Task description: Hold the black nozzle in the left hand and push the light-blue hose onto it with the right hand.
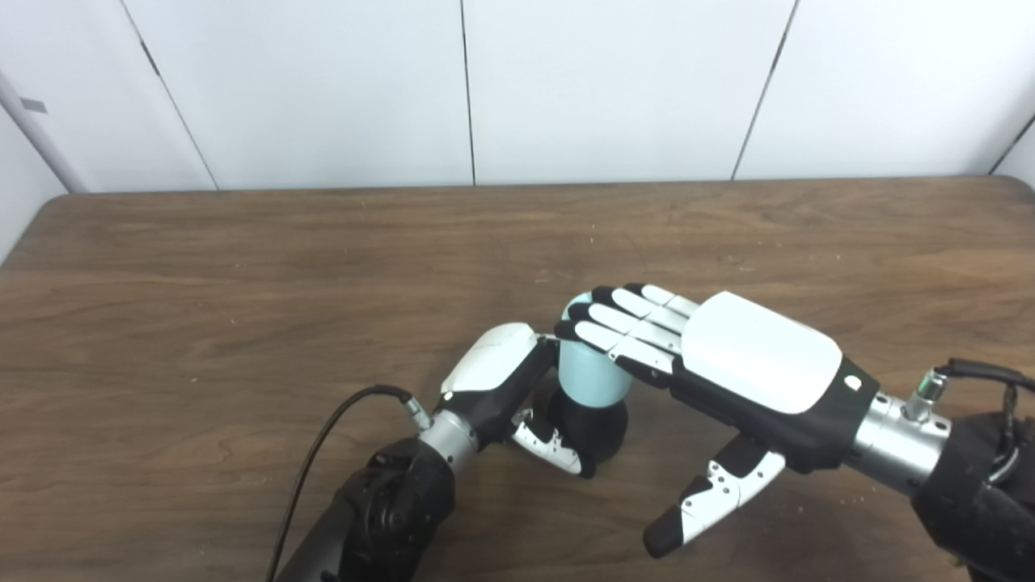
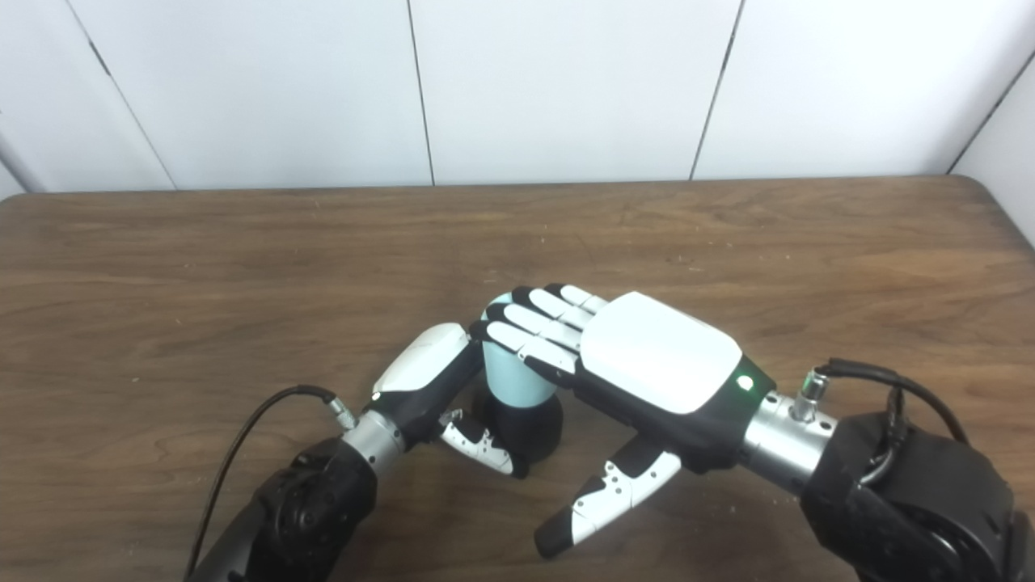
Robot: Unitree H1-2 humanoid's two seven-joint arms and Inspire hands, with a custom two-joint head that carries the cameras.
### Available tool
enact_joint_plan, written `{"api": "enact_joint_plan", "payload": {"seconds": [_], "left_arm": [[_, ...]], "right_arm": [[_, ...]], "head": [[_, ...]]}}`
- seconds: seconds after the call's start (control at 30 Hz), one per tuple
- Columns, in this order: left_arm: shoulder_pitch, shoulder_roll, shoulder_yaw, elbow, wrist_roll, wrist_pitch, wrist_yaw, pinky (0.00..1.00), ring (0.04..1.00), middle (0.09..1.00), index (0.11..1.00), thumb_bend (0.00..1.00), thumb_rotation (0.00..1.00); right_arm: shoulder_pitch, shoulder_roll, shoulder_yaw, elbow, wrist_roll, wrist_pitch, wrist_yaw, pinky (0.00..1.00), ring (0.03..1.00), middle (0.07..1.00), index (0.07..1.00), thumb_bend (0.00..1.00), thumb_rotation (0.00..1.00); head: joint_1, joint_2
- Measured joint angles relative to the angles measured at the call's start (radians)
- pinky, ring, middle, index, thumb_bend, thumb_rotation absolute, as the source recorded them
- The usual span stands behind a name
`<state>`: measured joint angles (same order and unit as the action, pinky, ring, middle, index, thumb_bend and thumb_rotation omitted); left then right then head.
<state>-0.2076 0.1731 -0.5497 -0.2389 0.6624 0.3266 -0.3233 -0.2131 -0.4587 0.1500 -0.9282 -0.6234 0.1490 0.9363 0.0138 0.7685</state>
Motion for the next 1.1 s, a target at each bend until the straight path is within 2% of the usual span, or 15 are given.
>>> {"api": "enact_joint_plan", "payload": {"seconds": [0.27, 1.1], "left_arm": [[-0.002, 0.001, -0.017, -0.011, 0.030, 0.021, -0.002, 0.84, 0.648, 0.512, 0.479, 0.52, 0.00], [0.003, -0.003, -0.021, -0.014, 0.054, 0.025, -0.002, 0.83, 0.645, 0.503, 0.482, 0.52, 0.00]], "right_arm": [[0.040, -0.001, 0.003, -0.001, -0.001, 0.000, -0.041, 1.00, 1.000, 1.000, 0.996, 0.69, 1.00], [0.069, -0.004, 0.031, 0.025, 0.001, 0.007, -0.102, 1.00, 1.000, 1.000, 0.993, 0.69, 1.00]], "head": [[0.000, 0.002], [0.005, 0.009]]}}
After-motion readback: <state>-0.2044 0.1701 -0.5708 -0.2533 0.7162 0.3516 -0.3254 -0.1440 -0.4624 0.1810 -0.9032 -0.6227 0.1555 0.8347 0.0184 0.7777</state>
